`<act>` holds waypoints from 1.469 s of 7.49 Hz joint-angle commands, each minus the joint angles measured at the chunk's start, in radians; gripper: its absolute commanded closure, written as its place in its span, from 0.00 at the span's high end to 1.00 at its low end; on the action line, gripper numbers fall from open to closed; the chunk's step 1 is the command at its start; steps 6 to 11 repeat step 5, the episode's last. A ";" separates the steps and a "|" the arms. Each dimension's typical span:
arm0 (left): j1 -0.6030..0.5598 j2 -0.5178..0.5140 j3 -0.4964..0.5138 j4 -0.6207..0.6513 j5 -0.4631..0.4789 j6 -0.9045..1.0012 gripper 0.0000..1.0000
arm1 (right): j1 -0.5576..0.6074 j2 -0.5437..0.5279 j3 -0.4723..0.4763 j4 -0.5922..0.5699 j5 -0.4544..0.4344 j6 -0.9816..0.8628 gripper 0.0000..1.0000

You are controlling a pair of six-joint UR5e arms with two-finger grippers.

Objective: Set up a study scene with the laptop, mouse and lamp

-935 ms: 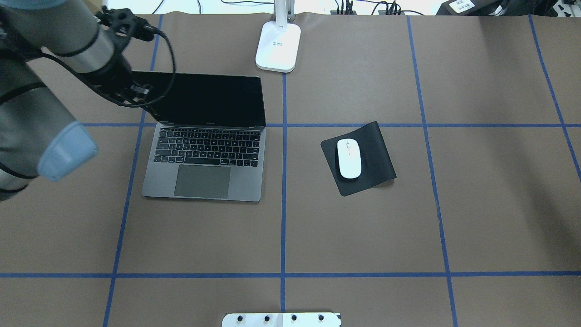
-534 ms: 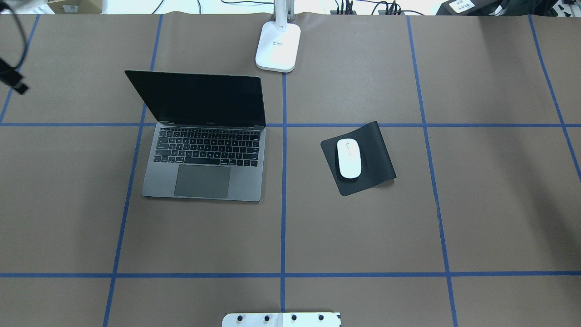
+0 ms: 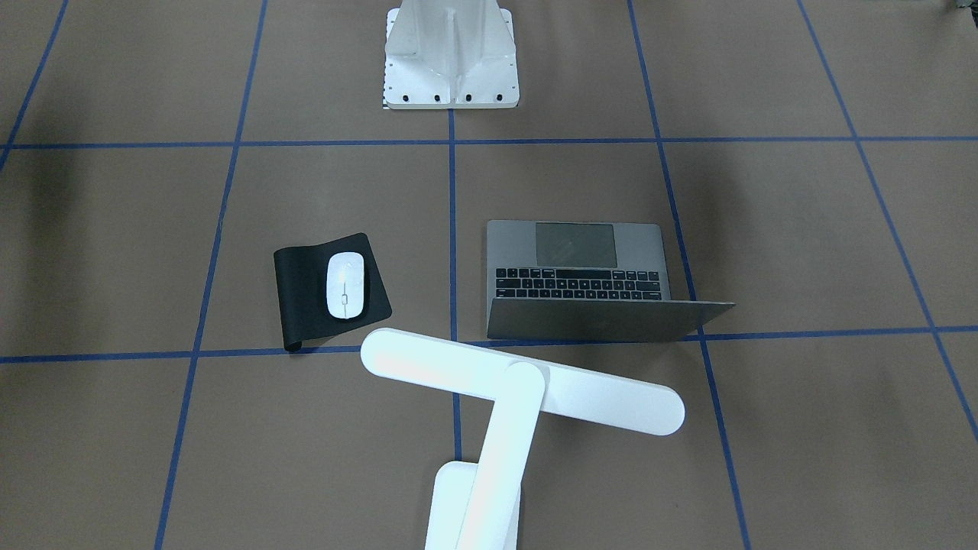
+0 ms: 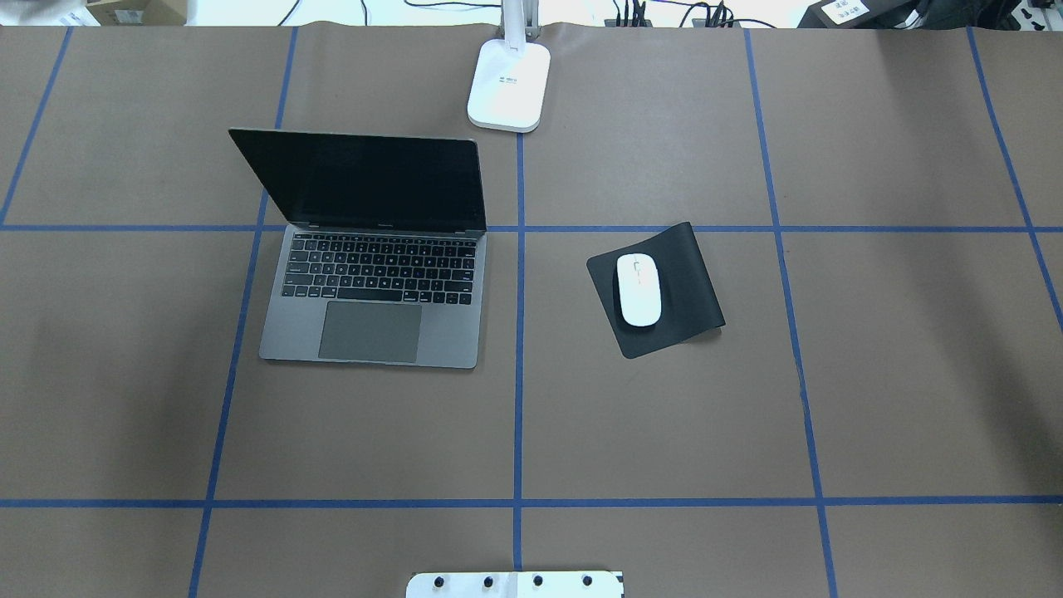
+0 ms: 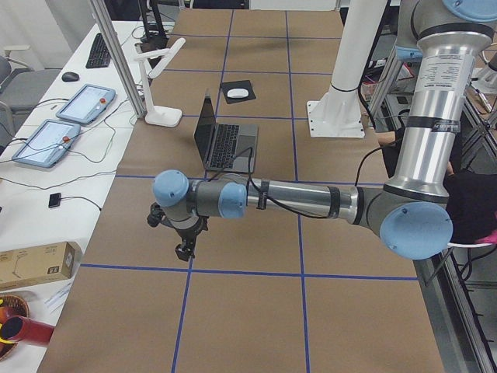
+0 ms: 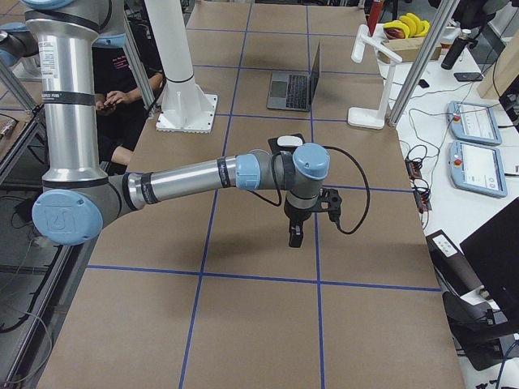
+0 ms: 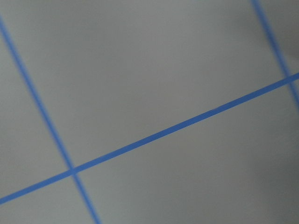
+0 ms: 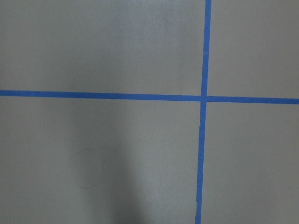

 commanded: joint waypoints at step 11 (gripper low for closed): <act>-0.014 0.079 -0.001 -0.076 -0.002 0.003 1.00 | 0.006 -0.068 0.013 0.072 0.003 -0.004 1.00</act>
